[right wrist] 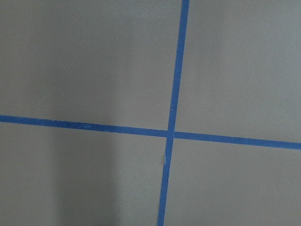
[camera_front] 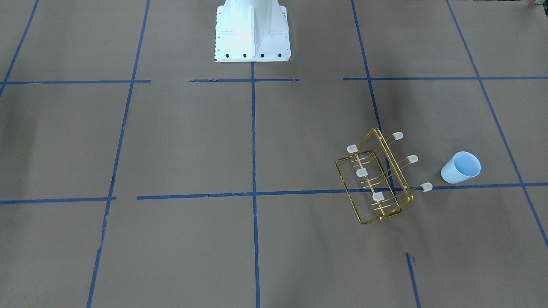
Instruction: Hang cup on cup holder
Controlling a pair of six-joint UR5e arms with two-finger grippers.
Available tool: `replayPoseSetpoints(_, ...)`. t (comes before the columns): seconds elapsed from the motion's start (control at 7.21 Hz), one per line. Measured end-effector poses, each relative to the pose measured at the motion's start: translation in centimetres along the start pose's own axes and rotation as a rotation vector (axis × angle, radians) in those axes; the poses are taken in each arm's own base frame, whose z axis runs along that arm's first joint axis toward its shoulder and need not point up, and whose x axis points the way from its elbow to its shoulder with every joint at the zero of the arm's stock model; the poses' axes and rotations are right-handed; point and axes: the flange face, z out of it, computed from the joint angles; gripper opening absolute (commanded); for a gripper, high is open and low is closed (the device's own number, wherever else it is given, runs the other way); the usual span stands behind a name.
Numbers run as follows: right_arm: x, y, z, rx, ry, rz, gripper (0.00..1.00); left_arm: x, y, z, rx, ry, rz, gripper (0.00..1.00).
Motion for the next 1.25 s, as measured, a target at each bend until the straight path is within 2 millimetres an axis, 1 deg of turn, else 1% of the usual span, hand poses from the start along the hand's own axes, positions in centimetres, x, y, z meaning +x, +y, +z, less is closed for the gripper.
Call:
replayPoseSetpoints(0.14, 0.0, 0.0, 0.0, 0.0, 0.0, 0.0, 1.0, 0.2, -0.9, -0.3, 0.015, -0.003, 0.016, 1.0)
replayPoseSetpoints(0.28, 0.0, 0.0, 0.0, 0.0, 0.0, 0.0, 1.0, 0.4, -1.3, -0.5, 0.023, -0.005, 0.023, 1.0)
replayPoseSetpoints(0.69, 0.0, 0.0, 0.0, 0.0, 0.0, 0.0, 1.0, 0.6, -1.7, -0.9, 0.032, -0.013, -0.025, 1.0)
replayPoseSetpoints(1.25, 0.0, 0.0, 0.0, 0.0, 0.0, 0.0, 1.0, 2.2, -2.4, -2.8, 0.074, -0.025, -0.02, 1.0)
